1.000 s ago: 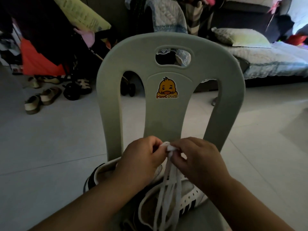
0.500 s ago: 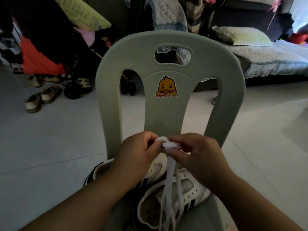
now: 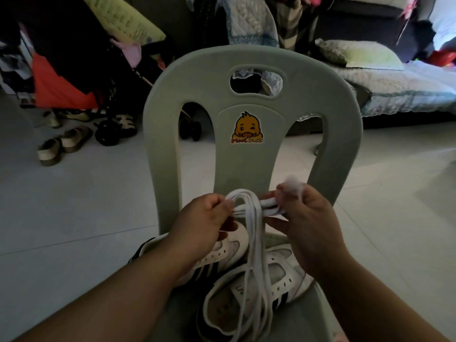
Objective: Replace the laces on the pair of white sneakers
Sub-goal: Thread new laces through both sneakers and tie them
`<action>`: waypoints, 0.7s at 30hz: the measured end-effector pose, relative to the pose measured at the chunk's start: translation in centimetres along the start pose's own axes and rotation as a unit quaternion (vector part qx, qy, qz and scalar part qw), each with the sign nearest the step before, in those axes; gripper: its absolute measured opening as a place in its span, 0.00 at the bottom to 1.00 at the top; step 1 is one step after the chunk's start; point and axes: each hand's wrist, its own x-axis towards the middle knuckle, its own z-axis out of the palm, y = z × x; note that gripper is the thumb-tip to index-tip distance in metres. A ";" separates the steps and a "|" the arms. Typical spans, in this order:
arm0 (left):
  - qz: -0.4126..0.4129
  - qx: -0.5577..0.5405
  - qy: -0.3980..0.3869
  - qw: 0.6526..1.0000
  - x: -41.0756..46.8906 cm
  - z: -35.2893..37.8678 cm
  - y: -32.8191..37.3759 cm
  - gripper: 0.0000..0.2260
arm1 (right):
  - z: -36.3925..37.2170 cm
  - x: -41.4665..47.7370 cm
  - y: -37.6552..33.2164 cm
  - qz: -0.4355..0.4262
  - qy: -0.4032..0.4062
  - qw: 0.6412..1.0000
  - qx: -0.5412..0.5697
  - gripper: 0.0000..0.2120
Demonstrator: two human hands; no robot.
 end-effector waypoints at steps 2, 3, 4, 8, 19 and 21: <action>-0.034 -0.065 0.016 0.997 0.4 -0.1 -0.1 0.10 | -0.6 0.2 -0.8 0.041 0.000 0.998 0.043 0.05; -0.050 -0.104 0.018 0.993 0.5 -0.3 -0.1 0.10 | -1.0 0.5 -1.1 0.056 -0.009 0.998 0.010 0.06; -0.058 -0.141 0.014 0.988 0.6 -0.4 -0.1 0.10 | -1.3 0.7 -1.2 0.072 -0.026 0.996 -0.054 0.06; -0.024 -0.168 -0.028 0.985 0.3 -0.6 0.1 0.10 | -1.7 0.5 -0.6 0.072 -0.108 0.947 -0.294 0.07; 0.101 0.011 -0.054 0.993 -0.6 0.5 0.6 0.06 | -1.0 0.2 -1.2 -0.007 -0.075 0.974 -0.215 0.05; 0.114 0.047 -0.027 0.992 -0.3 0.1 0.4 0.05 | -1.6 0.4 -1.5 0.051 -0.118 0.976 -0.178 0.05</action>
